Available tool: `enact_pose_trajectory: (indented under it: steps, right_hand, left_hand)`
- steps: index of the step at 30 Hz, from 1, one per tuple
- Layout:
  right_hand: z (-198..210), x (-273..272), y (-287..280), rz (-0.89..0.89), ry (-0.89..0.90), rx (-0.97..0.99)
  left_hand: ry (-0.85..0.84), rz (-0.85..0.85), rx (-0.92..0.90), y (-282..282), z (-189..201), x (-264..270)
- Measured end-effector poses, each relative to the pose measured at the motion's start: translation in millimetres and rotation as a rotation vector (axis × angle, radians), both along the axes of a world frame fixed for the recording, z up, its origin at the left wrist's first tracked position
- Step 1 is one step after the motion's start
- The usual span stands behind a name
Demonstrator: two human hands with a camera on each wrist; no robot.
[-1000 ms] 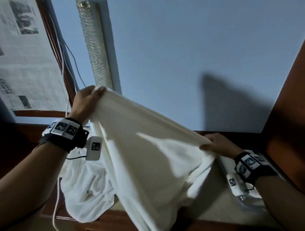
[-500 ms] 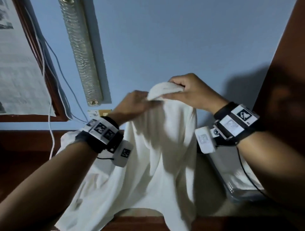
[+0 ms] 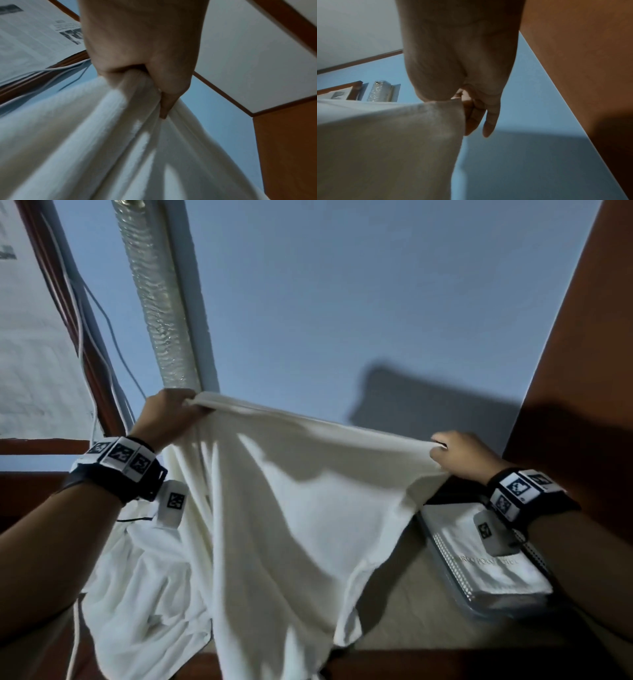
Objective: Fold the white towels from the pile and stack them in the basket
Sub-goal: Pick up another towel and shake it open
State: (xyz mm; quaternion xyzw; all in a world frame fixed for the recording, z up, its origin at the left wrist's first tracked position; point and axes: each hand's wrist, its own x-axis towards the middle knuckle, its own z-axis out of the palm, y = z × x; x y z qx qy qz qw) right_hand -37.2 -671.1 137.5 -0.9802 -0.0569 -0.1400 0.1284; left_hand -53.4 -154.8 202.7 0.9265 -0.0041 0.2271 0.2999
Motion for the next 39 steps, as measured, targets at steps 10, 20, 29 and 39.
enact_pose_trajectory:
  steps: [10,20,29,39]
  right_hand:
    - [5.4,8.4,-21.9,-0.059,-0.038,-0.001]
    - [43.6,-11.4,54.9,0.181,-0.306,0.674]
    - [63.2,-58.2,149.7,0.503,-0.009,0.225]
    - [102.1,-31.8,68.6,0.147,-0.44,0.455]
  left_hand:
    - [0.011,0.091,-0.053,18.5,-18.8,8.9]
    - [0.213,-0.338,-0.341,-79.6,7.2,-17.7]
    - [0.048,-0.755,-0.162,-146.0,49.1,-53.8]
    - [0.463,-0.494,-0.072,-109.0,-57.4,-43.6]
